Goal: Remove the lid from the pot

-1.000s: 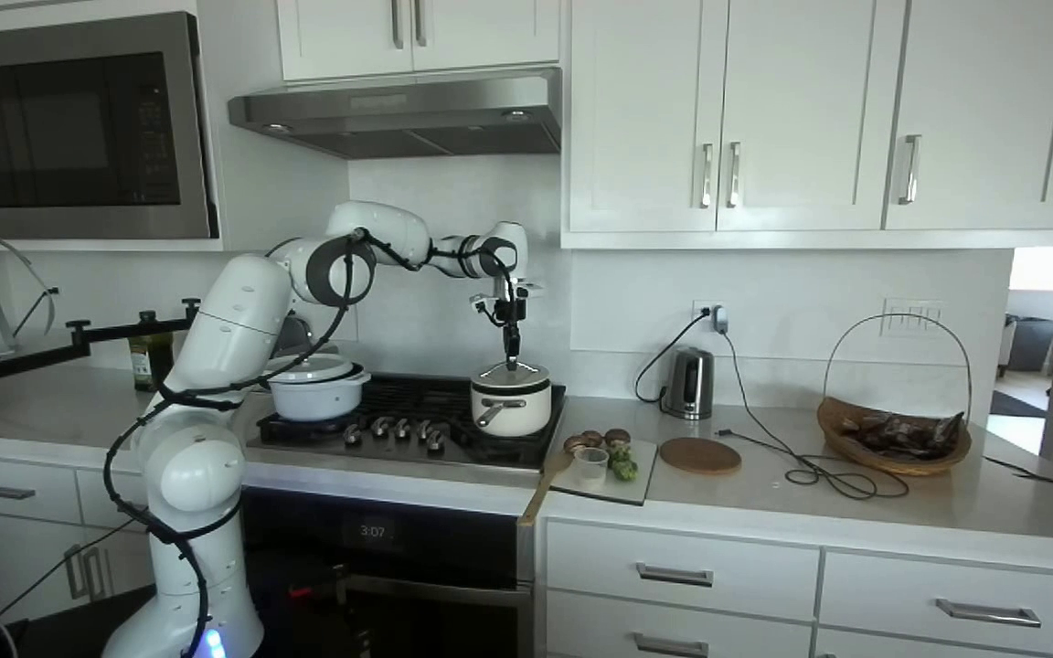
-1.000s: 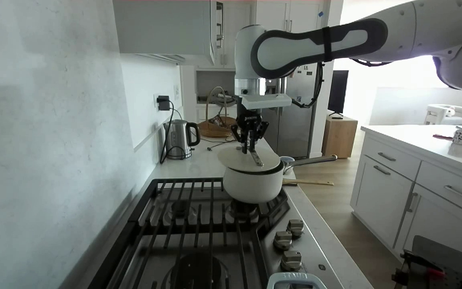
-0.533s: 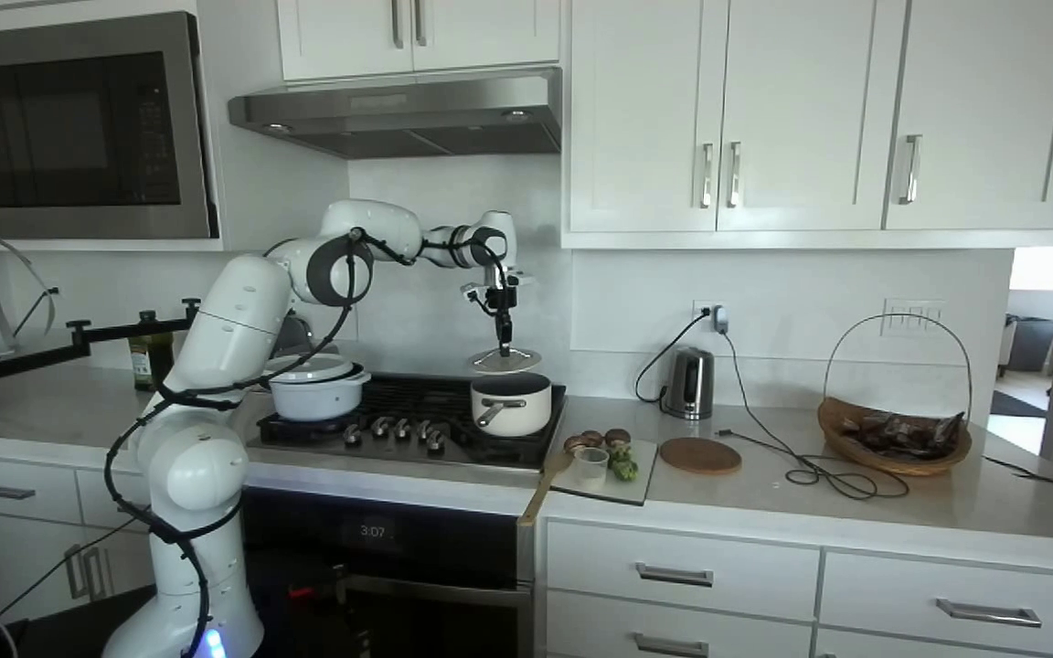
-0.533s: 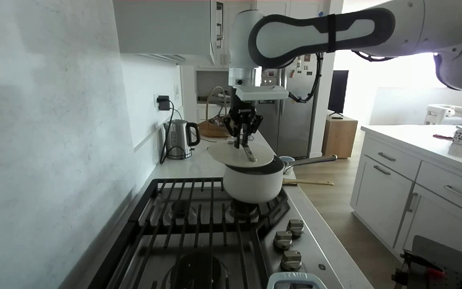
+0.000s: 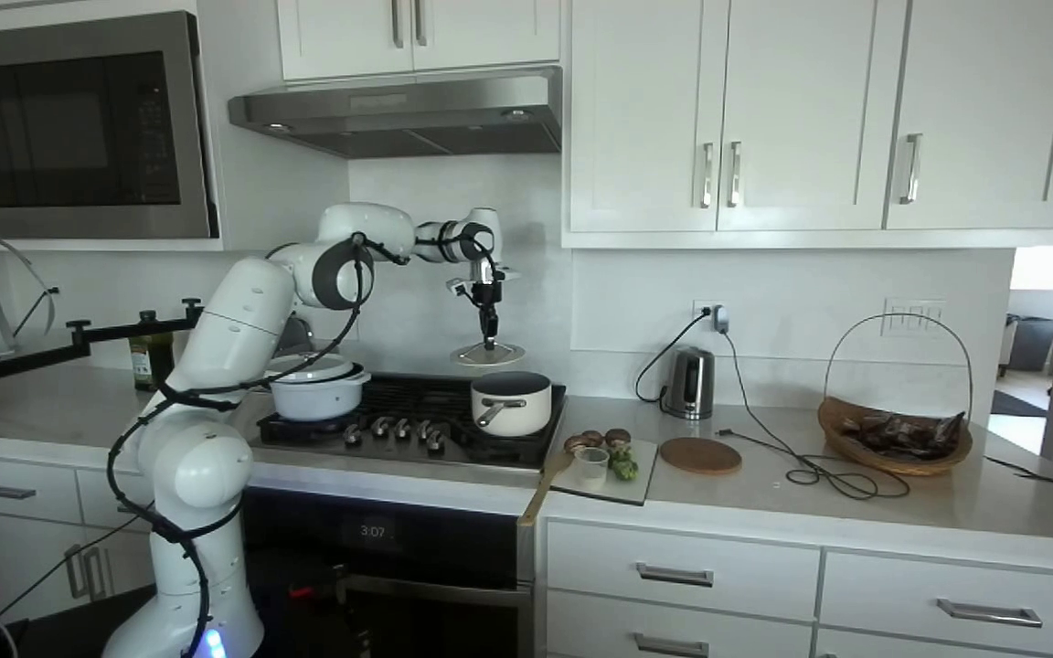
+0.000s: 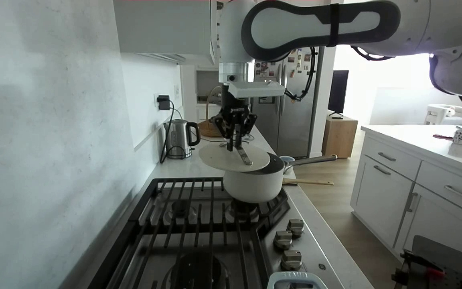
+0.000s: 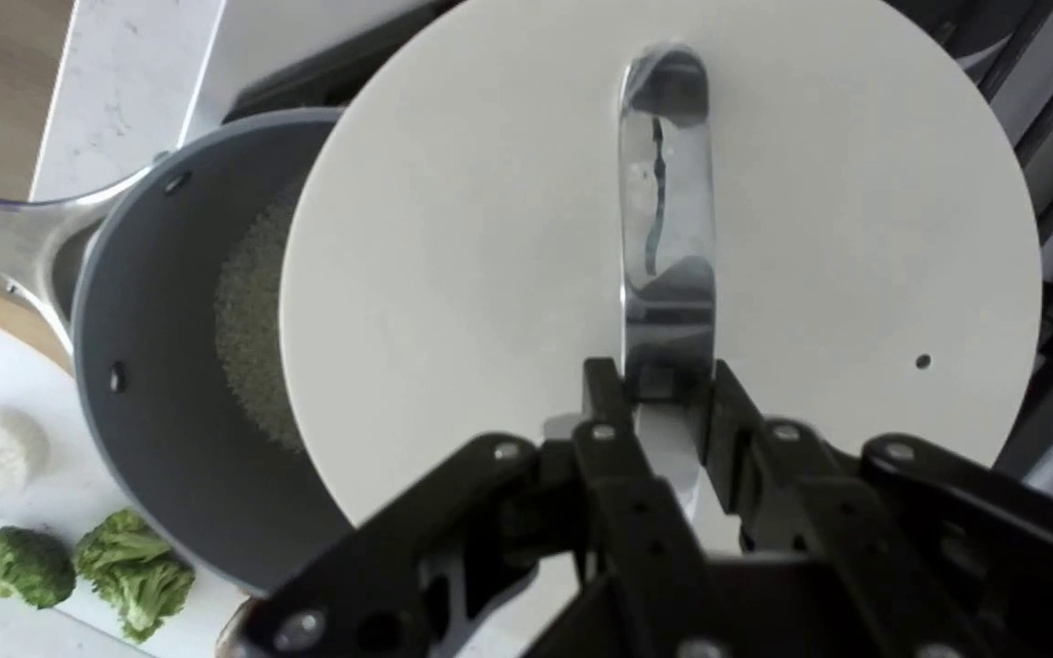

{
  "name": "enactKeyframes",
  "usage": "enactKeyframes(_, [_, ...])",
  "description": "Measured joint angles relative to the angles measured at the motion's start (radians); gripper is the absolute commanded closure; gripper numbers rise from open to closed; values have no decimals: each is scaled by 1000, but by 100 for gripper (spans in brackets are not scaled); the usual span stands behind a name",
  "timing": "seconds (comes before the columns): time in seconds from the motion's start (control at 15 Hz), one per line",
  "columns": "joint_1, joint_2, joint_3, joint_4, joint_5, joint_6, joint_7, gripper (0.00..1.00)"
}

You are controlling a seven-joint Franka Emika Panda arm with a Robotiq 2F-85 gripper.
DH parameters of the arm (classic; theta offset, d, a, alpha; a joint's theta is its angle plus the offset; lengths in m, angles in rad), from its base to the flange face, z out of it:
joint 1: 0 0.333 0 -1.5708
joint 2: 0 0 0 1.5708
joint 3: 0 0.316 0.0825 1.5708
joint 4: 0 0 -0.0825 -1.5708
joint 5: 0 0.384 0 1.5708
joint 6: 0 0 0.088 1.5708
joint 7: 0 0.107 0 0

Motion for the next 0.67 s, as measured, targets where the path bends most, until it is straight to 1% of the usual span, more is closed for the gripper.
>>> enactKeyframes(0.4, [63, 44, 19, 79, -1, -78, -9, 94])
enactKeyframes(0.67, [88, 84, 30, 131, -1, -109, -44, 94])
